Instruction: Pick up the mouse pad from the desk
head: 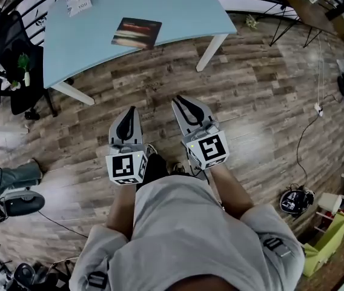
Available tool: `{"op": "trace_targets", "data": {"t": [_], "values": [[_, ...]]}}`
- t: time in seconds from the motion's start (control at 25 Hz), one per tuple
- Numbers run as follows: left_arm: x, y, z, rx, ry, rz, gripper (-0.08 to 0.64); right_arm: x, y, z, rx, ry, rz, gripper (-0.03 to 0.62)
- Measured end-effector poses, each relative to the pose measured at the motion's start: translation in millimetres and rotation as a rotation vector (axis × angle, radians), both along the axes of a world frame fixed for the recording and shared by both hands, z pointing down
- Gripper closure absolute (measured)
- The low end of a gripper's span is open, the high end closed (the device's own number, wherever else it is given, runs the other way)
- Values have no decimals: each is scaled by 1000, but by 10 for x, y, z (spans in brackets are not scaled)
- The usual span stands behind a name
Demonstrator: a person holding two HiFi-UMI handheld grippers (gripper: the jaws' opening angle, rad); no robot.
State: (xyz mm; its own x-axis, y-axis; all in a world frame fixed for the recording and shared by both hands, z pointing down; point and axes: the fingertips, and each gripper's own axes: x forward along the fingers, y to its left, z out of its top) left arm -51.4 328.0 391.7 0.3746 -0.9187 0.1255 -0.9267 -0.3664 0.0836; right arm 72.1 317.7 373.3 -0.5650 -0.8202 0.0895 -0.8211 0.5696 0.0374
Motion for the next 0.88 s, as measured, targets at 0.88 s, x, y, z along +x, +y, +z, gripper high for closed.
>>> {"op": "trace_targets", "data": {"t": [0.88], "values": [[-461,-1594,322,-74,22,70,548,-407,-1606,339,-98,-41,49,545]]}}
